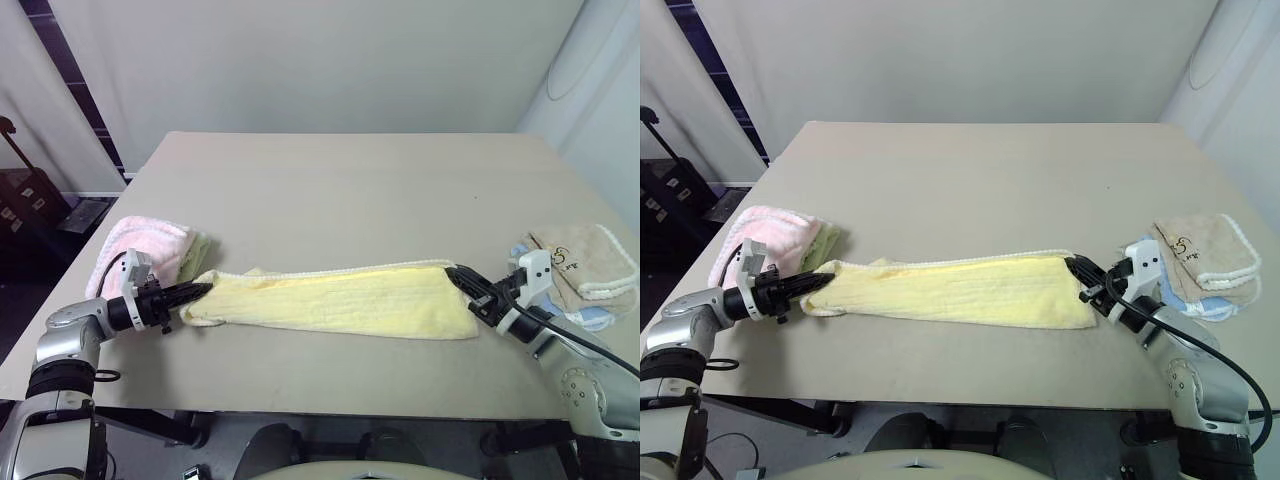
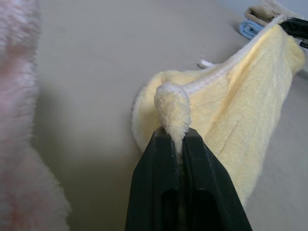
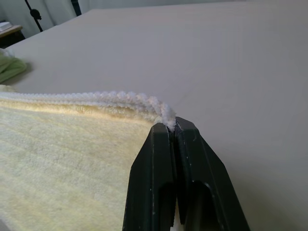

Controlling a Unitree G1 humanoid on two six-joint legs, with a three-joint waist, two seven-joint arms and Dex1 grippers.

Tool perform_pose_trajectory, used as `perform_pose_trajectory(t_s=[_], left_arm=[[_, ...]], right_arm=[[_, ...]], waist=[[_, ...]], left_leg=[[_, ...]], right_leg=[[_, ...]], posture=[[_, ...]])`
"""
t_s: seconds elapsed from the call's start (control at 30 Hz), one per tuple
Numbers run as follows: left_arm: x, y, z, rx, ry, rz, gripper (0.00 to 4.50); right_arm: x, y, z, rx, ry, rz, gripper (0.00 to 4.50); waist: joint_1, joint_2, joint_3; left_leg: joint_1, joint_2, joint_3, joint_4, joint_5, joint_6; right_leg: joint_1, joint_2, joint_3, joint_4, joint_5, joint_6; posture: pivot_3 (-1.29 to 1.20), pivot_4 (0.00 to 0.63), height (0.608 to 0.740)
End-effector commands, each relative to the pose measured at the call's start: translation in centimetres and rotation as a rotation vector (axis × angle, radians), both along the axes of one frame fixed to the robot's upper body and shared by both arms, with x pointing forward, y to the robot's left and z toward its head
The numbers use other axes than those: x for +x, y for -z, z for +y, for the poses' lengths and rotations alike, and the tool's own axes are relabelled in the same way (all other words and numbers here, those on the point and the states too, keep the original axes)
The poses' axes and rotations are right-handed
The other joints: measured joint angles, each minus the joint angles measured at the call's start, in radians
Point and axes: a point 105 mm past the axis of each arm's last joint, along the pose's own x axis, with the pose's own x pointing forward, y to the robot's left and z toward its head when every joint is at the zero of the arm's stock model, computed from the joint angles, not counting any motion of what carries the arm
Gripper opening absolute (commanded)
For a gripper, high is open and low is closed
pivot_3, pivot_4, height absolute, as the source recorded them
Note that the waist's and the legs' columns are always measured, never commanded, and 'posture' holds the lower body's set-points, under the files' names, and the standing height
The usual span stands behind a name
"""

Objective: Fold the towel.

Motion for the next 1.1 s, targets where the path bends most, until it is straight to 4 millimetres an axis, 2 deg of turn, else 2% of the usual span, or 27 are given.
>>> perform_pose_trajectory(t_s=[0.03,0.27,0.5,0.57,0.6,0.67,0.77,0.83,0.93,0.97,1.0,1.1], left_arm=[[2.1,-0.9,0.8,0.006,-0.086,-0.050,0.03],[2.6,0.2,0.5,0.023,-0.090,-0.037,0.03],[1.9,0.8,0.4,-0.017,-0.061,0.005,0.03],[1.8,0.8,0.5,-0.040,-0.059,0.016,0.50],[1.7,0.8,0.5,-0.047,-0.056,0.019,0.74],[1.7,0.9,0.4,-0.048,-0.048,0.028,1.41],[1.7,0.8,0.2,-0.049,-0.041,0.019,2.51],[2.0,0.4,0.0,-0.059,-0.048,-0.006,3.15],[2.6,-0.5,0.1,-0.064,-0.069,-0.064,4.25],[2.7,-0.8,0.2,-0.066,-0.077,-0.076,4.26],[2.9,-1.1,0.4,-0.077,-0.093,-0.081,4.26],[3.1,-2.5,0.6,-0.146,-0.090,-0.083,4.26]], right_arm=[[0.8,-0.8,-0.6,-0.010,0.050,-0.044,0.00],[1.8,0.0,0.0,-0.023,0.057,-0.020,0.00],[1.6,1.2,0.4,-0.025,0.043,0.038,0.00],[1.5,1.4,0.6,-0.012,0.029,0.058,0.00],[1.4,1.5,0.7,-0.007,0.020,0.066,0.50],[1.4,1.6,0.8,-0.002,0.013,0.082,1.07],[1.4,1.6,0.6,0.003,0.016,0.090,2.18],[1.6,1.4,0.5,0.007,0.028,0.085,2.82],[2.0,0.4,-0.5,0.034,0.091,0.062,4.03],[2.2,0.1,-1.0,0.052,0.119,0.059,4.37],[2.3,-0.3,-1.5,0.087,0.145,0.066,4.49],[1.7,-1.6,-1.8,0.214,0.136,0.094,4.49]], waist=[[0.003,-0.001,0.000],[-0.005,-0.001,-0.001],[-0.003,-0.001,-0.001],[-0.003,-0.001,-0.001],[-0.003,-0.001,-0.001],[-0.003,-0.001,-0.001],[-0.002,-0.001,-0.001],[-0.002,-0.001,-0.001],[-0.002,-0.001,-0.001],[-0.002,-0.001,-0.001],[-0.002,-0.001,-0.001],[-0.001,-0.002,-0.001]], left_leg=[[0.000,0.000,0.000,0.000,0.000,0.000],[-0.001,0.000,0.001,0.000,0.000,0.001],[-0.001,0.001,0.001,0.001,0.000,0.001],[-0.001,0.001,0.001,0.001,0.000,0.001],[-0.001,0.001,0.001,0.001,0.000,0.001],[-0.001,0.001,0.001,0.001,0.000,0.001],[-0.001,0.001,0.001,0.001,0.000,0.001],[-0.001,0.001,0.001,0.001,0.000,0.001],[-0.001,0.001,0.001,0.001,0.000,0.001],[-0.001,0.001,0.001,0.001,0.000,0.001],[-0.001,0.001,0.001,0.001,0.000,0.001],[-0.001,0.001,0.001,0.001,0.001,0.000]], right_leg=[[0.000,0.000,-0.001,0.000,0.001,0.002],[0.002,0.001,0.000,0.001,0.002,0.003],[0.002,0.002,0.000,0.003,0.002,0.003],[0.002,0.002,0.000,0.003,0.002,0.003],[0.002,0.002,0.000,0.003,0.002,0.003],[0.002,0.002,0.000,0.003,0.002,0.003],[0.002,0.002,0.000,0.003,0.002,0.003],[0.002,0.002,0.000,0.003,0.002,0.003],[0.002,0.002,0.000,0.003,0.002,0.003],[0.002,0.002,0.000,0.003,0.002,0.003],[0.002,0.002,0.000,0.003,0.002,0.003],[0.002,0.001,0.000,0.003,0.003,0.002]], posture=[[0.00,0.000,0.740],[0.00,0.000,0.740],[0.00,0.000,0.740],[0.00,0.000,0.740],[0.00,0.000,0.740],[0.00,0.000,0.740],[0.00,0.000,0.740],[0.00,0.000,0.740],[0.00,0.000,0.740],[0.00,0.000,0.740],[0.00,0.000,0.740],[0.00,0.000,0.740]])
